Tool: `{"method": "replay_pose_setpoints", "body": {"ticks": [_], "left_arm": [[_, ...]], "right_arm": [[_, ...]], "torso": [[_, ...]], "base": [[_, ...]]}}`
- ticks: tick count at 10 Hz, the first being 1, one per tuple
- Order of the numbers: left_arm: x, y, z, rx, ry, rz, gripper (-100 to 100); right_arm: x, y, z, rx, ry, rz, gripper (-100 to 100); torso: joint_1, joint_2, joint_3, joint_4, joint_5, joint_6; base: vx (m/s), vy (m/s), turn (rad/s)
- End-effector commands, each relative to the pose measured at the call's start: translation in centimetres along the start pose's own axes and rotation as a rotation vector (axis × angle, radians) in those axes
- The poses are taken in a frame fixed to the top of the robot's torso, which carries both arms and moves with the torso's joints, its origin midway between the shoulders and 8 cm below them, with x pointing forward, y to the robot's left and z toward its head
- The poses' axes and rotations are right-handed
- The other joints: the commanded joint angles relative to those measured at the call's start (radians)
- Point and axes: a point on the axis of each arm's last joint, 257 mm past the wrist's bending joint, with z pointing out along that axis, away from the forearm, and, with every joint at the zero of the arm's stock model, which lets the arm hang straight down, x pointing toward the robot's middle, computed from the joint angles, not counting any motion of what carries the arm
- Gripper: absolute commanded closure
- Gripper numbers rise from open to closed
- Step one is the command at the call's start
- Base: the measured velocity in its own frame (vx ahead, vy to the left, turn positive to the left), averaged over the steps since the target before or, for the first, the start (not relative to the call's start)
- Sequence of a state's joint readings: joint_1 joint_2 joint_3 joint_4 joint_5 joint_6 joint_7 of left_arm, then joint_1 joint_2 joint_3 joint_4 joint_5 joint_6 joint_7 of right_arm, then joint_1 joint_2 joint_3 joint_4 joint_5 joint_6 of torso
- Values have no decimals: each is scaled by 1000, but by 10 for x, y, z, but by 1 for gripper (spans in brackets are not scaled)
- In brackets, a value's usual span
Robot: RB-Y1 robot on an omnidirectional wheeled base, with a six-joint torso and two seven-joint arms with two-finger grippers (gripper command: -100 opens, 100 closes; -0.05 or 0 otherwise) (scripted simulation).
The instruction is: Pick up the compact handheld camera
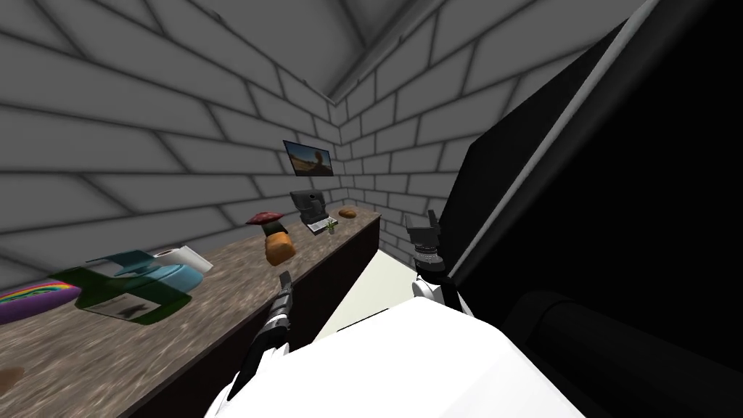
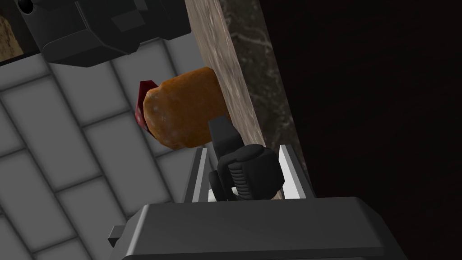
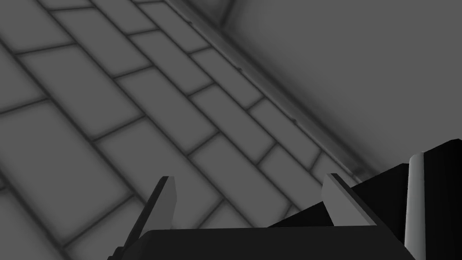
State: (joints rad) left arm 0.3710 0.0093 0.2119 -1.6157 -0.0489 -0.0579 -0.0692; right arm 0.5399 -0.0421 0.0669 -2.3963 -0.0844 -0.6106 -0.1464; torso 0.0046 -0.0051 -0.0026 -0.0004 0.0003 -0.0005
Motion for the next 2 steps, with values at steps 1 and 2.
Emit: {"method": "replay_pose_setpoints", "body": {"ticks": [1, 2], "left_arm": [[0, 0, 0, 0, 0, 0, 100], [1, -1, -1, 2, 1, -1, 0]], "right_arm": [[0, 0, 0, 0, 0, 0, 0], [0, 0, 0, 0, 0, 0, 0]], "torso": [[0, 0, 0, 0, 0, 0], [-1, 2, 1, 0, 0, 1]], "base": [[44, 9, 31], [7, 2, -6]]}}
